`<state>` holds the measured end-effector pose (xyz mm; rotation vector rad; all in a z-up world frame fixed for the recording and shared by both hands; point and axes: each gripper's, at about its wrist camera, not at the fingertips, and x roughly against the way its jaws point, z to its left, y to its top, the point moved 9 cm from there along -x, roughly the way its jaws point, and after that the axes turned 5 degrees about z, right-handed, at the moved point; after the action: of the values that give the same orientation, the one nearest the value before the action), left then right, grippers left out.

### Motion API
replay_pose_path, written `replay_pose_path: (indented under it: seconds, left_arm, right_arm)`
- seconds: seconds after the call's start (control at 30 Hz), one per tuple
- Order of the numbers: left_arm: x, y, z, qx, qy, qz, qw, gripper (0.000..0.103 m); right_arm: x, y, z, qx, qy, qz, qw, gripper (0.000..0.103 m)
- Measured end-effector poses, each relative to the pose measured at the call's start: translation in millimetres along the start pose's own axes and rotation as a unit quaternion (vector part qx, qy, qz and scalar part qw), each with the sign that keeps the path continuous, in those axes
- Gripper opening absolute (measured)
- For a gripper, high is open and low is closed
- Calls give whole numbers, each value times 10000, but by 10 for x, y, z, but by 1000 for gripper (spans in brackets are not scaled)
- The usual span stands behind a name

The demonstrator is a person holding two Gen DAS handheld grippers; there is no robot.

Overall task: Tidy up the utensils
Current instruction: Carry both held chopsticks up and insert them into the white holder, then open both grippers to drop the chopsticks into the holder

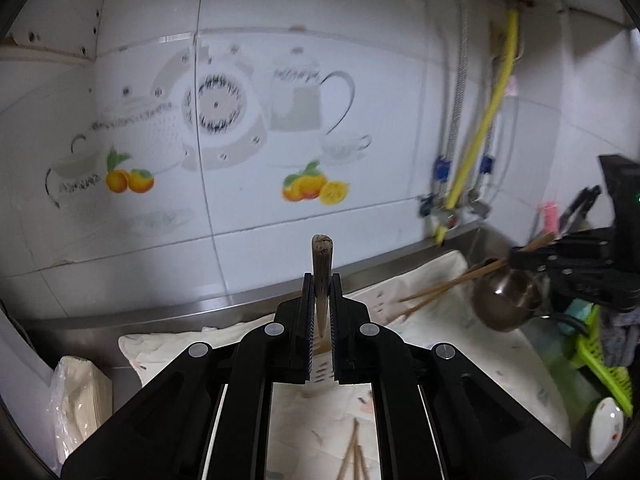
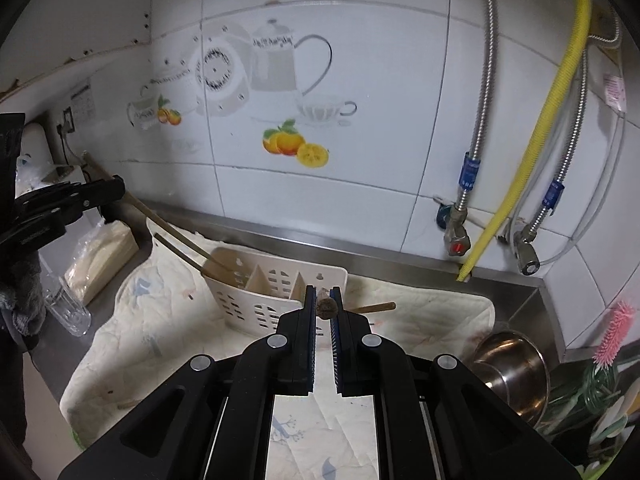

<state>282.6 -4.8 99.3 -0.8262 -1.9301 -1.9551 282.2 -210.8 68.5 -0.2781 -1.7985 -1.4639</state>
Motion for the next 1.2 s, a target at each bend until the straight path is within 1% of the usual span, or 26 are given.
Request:
replay_pose_path:
  seconds: [0.13, 0.3, 0.4, 0.63, 0.83, 0.9, 0.97, 1.0, 1.1, 1.17, 1.2]
  left_arm:
    - [-270, -84, 83, 127, -39, 287, 9995, 6]
    - [-509, -203, 146, 245, -100, 561, 9981, 6]
    - [-587, -260, 177, 343, -142, 662, 9971, 6]
    - [-642, -308, 194, 432, -171, 707, 9964, 7]
    - [-574, -270, 209, 461, -204, 576, 9971, 9]
    - [-515, -252, 207, 477, -211, 495, 9974, 10]
    - [-438, -230, 200, 488, -226, 398, 9978, 17]
    - [-367, -222, 187, 479, -225, 309, 9981, 19]
    - [-171, -230, 127, 469, -260, 122, 9985, 23]
    - [-53, -266, 87, 430, -260, -4, 9987, 34]
    - [1, -296, 69, 413, -229, -44, 9989, 36]
  right_arm:
    - [-145, 14, -5, -25, 118, 247, 9996, 7]
    - [-337, 18, -18, -1, 118, 555, 9984, 7]
    - [-465, 1, -23, -22, 126, 714, 9974, 7]
    - [-681, -11, -12, -166, 248, 793, 9964, 7]
    - [-722, 6, -37, -285, 261, 636, 9972, 9]
    - [-676, 22, -57, -294, 198, 544, 9979, 12]
    - [-569, 46, -77, -329, 131, 368, 9987, 16]
    - [-519, 57, -85, -346, 100, 294, 9989, 20]
    - [-291, 68, -73, -285, -133, -72, 9995, 28]
    - [-136, 22, -19, -275, -204, -288, 9990, 30]
    - [-80, -16, 12, -277, -190, -360, 9988, 33]
